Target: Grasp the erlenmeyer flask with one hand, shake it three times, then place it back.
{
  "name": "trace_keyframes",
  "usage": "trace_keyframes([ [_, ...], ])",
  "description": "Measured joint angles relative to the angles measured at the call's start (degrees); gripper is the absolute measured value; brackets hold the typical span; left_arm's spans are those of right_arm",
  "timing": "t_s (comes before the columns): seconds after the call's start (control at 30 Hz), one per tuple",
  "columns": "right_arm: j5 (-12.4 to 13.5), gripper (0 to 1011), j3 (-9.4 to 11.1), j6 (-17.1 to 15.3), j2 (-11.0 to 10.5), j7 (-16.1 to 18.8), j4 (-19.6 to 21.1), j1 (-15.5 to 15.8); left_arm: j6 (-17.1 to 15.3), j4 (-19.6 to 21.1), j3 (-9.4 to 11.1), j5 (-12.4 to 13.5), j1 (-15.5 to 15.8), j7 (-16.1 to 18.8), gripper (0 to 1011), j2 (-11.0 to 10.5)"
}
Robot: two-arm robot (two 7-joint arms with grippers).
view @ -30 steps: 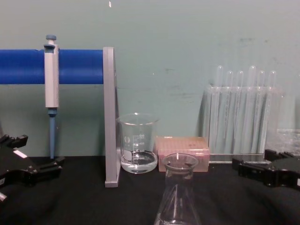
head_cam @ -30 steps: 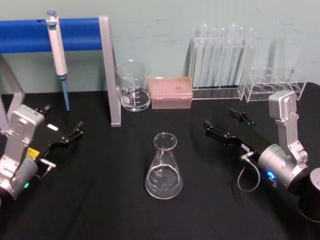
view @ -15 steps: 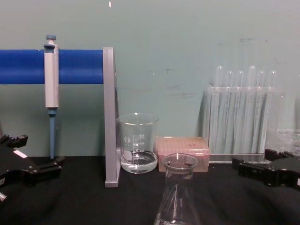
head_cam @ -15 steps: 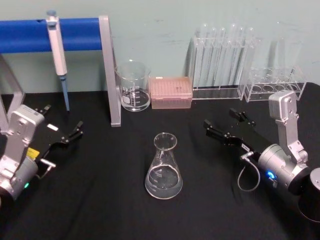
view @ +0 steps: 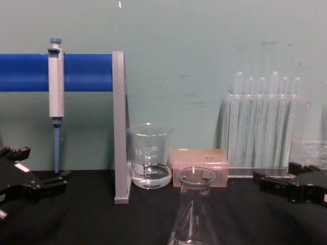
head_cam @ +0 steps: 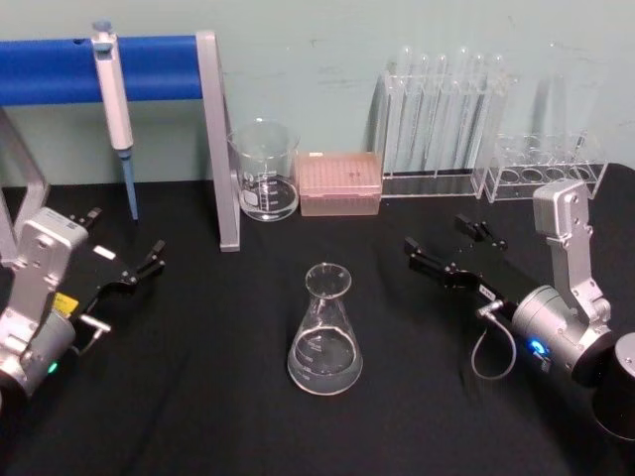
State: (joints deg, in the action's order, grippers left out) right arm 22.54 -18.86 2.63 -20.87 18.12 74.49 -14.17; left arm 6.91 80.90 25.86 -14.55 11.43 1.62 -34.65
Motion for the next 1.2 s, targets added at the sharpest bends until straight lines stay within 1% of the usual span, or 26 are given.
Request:
trace_keyframes([
  [1.2,0.00,1003,0.00,0.00,0.00,0.00,-0.01,0.00,0.00,0.00,0.00,0.00,0.00,0.00,1001,0.00],
])
